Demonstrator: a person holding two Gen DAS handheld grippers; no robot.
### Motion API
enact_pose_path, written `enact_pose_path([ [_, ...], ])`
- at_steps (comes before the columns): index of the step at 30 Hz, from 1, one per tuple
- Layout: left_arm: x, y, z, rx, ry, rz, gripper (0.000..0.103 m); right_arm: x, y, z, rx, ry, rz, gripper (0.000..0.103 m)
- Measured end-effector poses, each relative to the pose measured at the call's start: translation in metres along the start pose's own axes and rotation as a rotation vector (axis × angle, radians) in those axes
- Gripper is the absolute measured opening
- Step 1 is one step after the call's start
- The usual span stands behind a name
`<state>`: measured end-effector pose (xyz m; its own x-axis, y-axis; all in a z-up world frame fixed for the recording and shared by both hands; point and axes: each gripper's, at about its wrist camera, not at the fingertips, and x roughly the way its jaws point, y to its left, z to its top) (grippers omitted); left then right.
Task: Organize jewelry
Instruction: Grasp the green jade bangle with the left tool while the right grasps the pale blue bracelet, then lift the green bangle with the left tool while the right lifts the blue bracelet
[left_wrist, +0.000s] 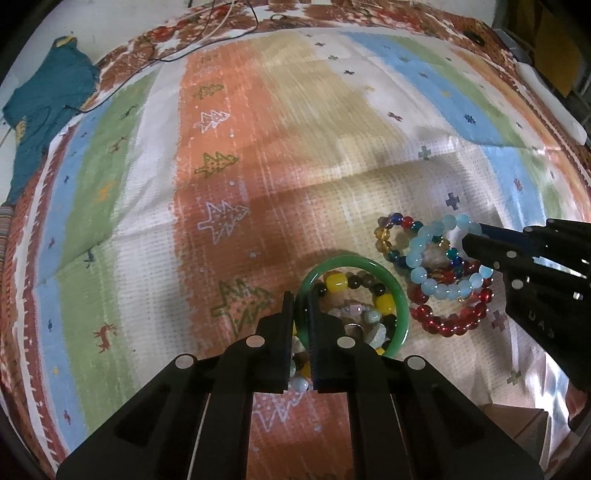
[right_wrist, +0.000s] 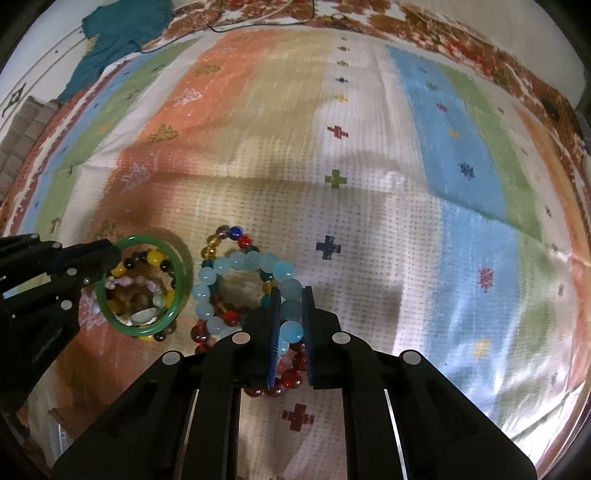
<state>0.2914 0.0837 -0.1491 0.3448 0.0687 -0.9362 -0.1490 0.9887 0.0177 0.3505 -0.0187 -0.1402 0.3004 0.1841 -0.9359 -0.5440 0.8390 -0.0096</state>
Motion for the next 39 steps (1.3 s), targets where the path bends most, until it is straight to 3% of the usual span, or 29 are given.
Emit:
enact_pose_path([
  [25,-0.053,-0.001,-0.016,-0.039,-0.070,0.049,0.007,-0.064,0.006,-0.016,-0.008,-0.138,0.003,0.012],
  [39,-0.098,-0.003,-0.034,-0.069,-0.140,0.007,0.007,-0.110,0.020,-0.035,-0.019,-0.263,0.041,0.012],
])
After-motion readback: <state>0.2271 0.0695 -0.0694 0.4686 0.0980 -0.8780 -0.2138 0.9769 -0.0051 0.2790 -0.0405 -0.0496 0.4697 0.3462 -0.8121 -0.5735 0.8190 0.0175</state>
